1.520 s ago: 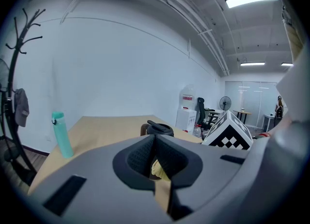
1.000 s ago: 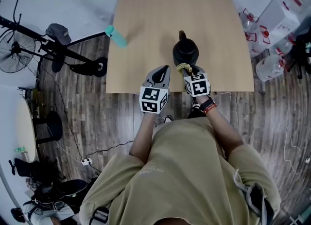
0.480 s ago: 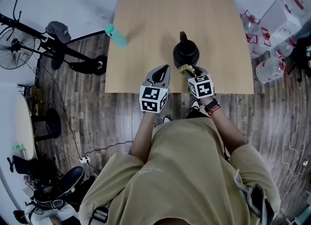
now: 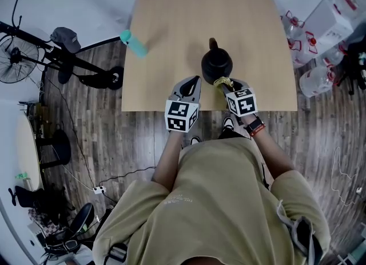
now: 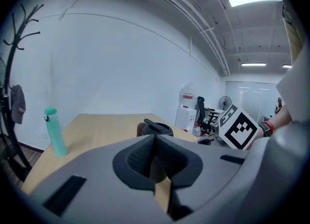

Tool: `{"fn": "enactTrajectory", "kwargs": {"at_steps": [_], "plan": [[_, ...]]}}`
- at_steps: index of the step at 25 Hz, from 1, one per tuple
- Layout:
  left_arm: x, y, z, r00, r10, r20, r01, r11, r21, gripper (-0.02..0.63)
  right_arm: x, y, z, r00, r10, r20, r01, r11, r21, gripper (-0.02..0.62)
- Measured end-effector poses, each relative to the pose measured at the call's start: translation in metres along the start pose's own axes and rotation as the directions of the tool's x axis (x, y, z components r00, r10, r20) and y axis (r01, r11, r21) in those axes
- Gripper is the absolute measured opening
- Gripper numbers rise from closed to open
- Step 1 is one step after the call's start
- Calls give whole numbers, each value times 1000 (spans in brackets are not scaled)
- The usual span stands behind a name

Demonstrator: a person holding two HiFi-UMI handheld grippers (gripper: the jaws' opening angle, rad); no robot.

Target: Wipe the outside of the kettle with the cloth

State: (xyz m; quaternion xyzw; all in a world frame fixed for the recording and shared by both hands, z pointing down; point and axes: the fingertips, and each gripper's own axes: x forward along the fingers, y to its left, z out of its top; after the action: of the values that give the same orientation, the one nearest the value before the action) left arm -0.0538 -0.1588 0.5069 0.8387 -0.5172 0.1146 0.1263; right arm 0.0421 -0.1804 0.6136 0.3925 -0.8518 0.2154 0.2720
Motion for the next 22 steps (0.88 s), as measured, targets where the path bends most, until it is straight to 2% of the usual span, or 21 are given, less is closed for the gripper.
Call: {"fn": "enactTrajectory", "kwargs": {"at_steps": [9, 22], "plan": [[13, -2, 3, 1000, -1, -7, 1, 1000, -3, 25, -7, -24, 3, 999, -23, -39, 17, 990, -138, 118], [26, -3, 2, 1000, 11, -16, -12, 1000, -10, 25, -3, -67, 10, 995, -63, -75, 44, 973, -225, 117]]}}
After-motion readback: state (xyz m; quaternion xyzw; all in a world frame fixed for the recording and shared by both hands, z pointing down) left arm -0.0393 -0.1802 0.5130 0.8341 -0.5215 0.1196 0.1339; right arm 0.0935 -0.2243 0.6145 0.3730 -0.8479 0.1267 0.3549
